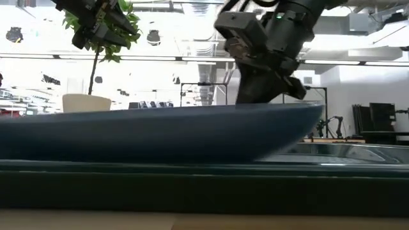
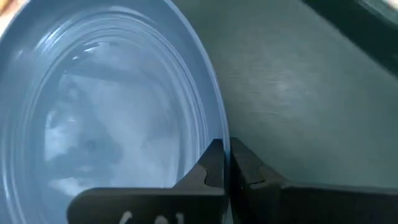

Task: Pick and place plate/cup/fork/spoon on tray
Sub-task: Put the blue plate on the bottom left of the black serving tray, then put the blue glass on the black serving tray to the top left of the blue plate

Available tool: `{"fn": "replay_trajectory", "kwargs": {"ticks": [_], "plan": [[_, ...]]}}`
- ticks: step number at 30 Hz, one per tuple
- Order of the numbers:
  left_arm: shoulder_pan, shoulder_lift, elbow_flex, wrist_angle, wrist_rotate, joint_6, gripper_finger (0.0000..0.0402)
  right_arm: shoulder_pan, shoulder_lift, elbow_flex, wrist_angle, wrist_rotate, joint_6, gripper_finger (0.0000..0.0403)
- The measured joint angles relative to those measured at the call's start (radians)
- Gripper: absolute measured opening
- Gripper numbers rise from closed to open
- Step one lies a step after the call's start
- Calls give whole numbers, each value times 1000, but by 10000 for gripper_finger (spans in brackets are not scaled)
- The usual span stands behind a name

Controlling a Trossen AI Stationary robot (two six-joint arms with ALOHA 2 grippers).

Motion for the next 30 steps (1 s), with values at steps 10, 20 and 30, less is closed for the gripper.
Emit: {"fn": "replay_trajectory", "kwargs": {"ticks": [10,20,30], "plan": [[0,0,0,-29,2,0,196,-41,53,25,5,-27,-25,23],[0,0,0,-35,-3,0,196,-53,53,25,32,-83,-109,103],[0,0,0,-39,-4,0,196,-94,35,29,45,-82,-148,176]]}}
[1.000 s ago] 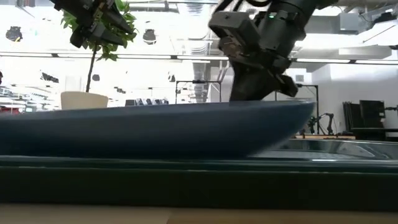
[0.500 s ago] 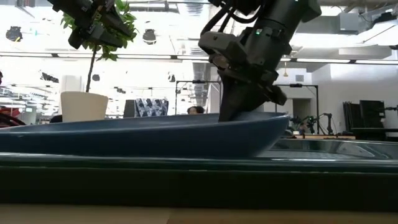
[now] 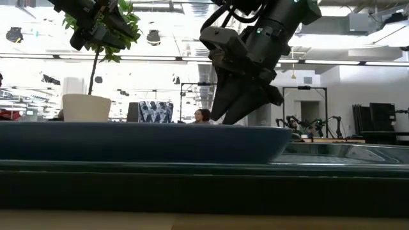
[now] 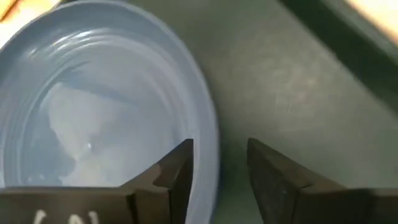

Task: Pick and place plate/cup/fork/spoon on tray
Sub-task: Put the blue glass on the black serving tray to the top left of the blue plate

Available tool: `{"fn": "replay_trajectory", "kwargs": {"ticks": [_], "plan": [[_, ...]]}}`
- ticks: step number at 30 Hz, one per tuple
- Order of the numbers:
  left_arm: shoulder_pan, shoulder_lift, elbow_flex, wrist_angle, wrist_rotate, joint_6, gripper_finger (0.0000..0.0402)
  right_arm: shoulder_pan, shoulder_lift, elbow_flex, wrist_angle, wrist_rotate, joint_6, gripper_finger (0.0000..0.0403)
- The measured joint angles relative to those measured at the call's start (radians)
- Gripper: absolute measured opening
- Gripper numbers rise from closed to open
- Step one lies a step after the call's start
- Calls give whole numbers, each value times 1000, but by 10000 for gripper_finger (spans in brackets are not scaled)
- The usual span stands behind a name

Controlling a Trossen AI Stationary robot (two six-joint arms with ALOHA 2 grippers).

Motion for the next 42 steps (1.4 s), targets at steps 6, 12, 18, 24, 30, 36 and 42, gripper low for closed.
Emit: {"fn": "replay_trajectory", "kwargs": {"ticks": [6,12,18,24,30,36,42], "plan": [[0,0,0,-2,0,0,196,-78,-38,84,-64,2,-96,184],[0,2,0,-9,-2,0,196,-221,-13,227,-44,11,-181,177],[0,2,-1,-33,-22,0,196,-363,32,327,-19,36,-245,168],[0,1,0,-32,-27,1,196,-433,110,398,-37,29,-259,168],[0,2,0,-43,-41,-4,196,-440,202,473,-29,14,-289,176],[0,2,-1,-45,-42,-7,196,-439,251,529,-30,24,-326,199],[0,2,0,-46,-45,-7,197,-443,251,531,-41,36,-327,216]]}}
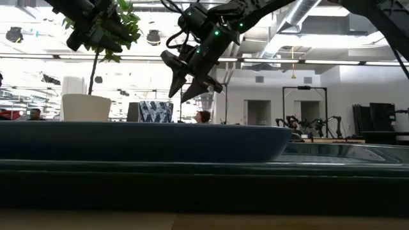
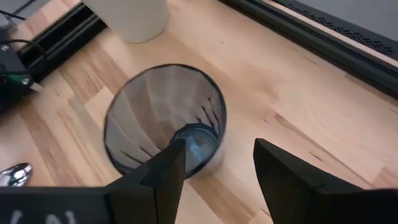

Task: Pick and place plate/cup/fork/spoon on tray
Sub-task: Put the blue glass on the black serving tray to the top left of the blue plate

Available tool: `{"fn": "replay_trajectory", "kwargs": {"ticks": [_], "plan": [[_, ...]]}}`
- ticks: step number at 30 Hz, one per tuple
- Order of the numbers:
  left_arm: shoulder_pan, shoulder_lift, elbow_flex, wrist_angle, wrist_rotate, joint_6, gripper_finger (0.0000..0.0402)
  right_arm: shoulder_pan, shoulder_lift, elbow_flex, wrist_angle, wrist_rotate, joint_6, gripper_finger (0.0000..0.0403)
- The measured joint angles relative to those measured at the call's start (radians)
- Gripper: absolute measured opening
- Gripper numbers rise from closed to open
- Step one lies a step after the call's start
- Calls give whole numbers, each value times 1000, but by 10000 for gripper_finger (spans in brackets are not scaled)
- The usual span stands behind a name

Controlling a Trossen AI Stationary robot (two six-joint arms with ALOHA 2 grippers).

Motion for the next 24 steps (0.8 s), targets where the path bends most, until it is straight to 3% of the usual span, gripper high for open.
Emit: {"fn": "replay_trajectory", "kwargs": {"ticks": [13,17,22,24], "plan": [[0,0,0,-3,-4,0,197,-12,63,-1,-8,-1,10,202],[0,0,0,-9,-8,0,197,-12,61,0,-2,-3,27,147],[0,0,0,-8,-11,0,197,-12,62,0,-2,-6,14,26],[0,0,0,-8,-12,0,197,-12,52,0,-15,-6,-4,18]]}}
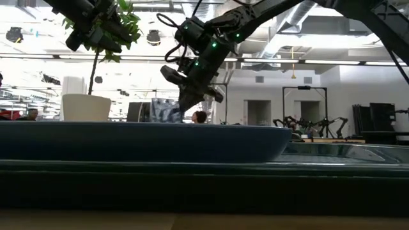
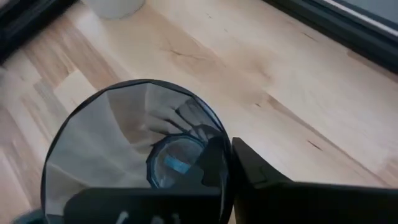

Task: Pick and place plate/cup/fork/spoon on tray
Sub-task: Put the blue glass on the black serving tray to the top left of the blue plate

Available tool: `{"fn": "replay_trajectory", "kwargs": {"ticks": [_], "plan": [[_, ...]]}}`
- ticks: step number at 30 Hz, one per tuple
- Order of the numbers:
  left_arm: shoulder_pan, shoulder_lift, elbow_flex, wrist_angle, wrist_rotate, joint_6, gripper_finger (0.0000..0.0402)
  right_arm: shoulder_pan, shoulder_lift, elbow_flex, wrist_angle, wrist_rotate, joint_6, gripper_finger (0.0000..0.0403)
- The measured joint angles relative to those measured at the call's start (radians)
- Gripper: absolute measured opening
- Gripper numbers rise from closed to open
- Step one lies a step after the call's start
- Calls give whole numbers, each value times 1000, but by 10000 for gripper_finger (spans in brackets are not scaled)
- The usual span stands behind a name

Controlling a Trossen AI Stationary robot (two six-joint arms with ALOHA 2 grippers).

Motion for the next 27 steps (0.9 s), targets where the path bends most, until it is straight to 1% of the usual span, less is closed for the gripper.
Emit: {"fn": "replay_trajectory", "kwargs": {"ticks": [2,5,9,13,17,27], "plan": [[0,0,0,-2,0,0,197,4,-16,0,1,-2,-4,19],[0,0,0,-6,0,0,197,21,-71,0,-17,-14,-40,10],[0,0,0,-14,0,0,197,78,-141,2,-63,-23,-53,11],[0,0,0,-15,0,0,197,144,-135,0,-81,-31,-55,10],[0,0,0,-15,0,-3,197,196,-101,-1,-84,-31,-40,9],[0,0,0,-13,2,-23,197,227,-86,-3,-65,-48,3,11]]}}
